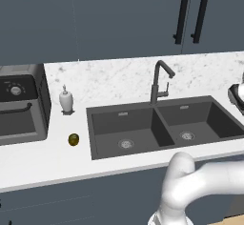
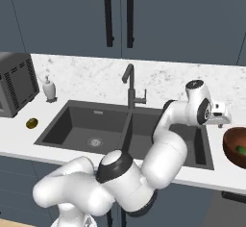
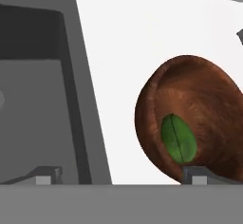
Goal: Pick the avocado from the sink and place it in the bowl. Then pick the bowl and place it in the microwave. Then close the microwave door and press the start button.
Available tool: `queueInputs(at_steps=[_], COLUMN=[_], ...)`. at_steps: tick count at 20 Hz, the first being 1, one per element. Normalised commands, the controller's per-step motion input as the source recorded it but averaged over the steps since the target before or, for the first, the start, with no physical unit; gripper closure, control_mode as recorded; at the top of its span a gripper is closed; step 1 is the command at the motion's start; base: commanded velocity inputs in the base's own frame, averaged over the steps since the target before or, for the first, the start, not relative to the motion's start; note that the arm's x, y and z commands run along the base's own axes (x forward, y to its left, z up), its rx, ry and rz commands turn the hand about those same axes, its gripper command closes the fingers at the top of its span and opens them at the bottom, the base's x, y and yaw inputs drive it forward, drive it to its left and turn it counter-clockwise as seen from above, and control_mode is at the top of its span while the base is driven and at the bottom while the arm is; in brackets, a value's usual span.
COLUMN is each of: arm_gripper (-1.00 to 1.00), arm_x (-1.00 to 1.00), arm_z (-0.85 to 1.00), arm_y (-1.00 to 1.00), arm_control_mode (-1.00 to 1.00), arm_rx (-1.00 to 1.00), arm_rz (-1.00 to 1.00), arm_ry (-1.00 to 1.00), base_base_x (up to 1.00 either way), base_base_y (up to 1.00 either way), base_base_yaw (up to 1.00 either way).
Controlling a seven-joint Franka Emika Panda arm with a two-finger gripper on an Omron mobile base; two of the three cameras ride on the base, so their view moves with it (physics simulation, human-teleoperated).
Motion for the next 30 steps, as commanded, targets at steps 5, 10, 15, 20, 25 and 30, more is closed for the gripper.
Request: queueInputs(at_steps=[5,10,15,20,25,30], arm_gripper=[-1.00,-1.00,-1.00,-1.00,-1.00,-1.00], arm_x=[-0.02,0.10,0.30,0.28,0.07,0.00], arm_z=[0.04,-0.20,-0.24,-0.39,-0.43,-0.35], arm_y=[-0.38,-0.50,-0.21,-0.03,-0.22,-0.41], arm_control_mode=[-1.00,-1.00,-1.00,-1.00,-1.00,-1.00], arm_rx=[0.06,0.08,0.03,0.00,0.00,0.04], arm_rz=[0.00,0.00,0.00,0.00,0.00,0.00], arm_ry=[0.13,0.07,0.14,0.10,0.10,0.02], base_base_x=[0.00,0.00,0.00,0.00,0.00,0.00], base_base_y=[0.00,0.00,0.00,0.00,0.00,0.00], base_base_yaw=[0.00,0.00,0.00,0.00,0.00,0.00])
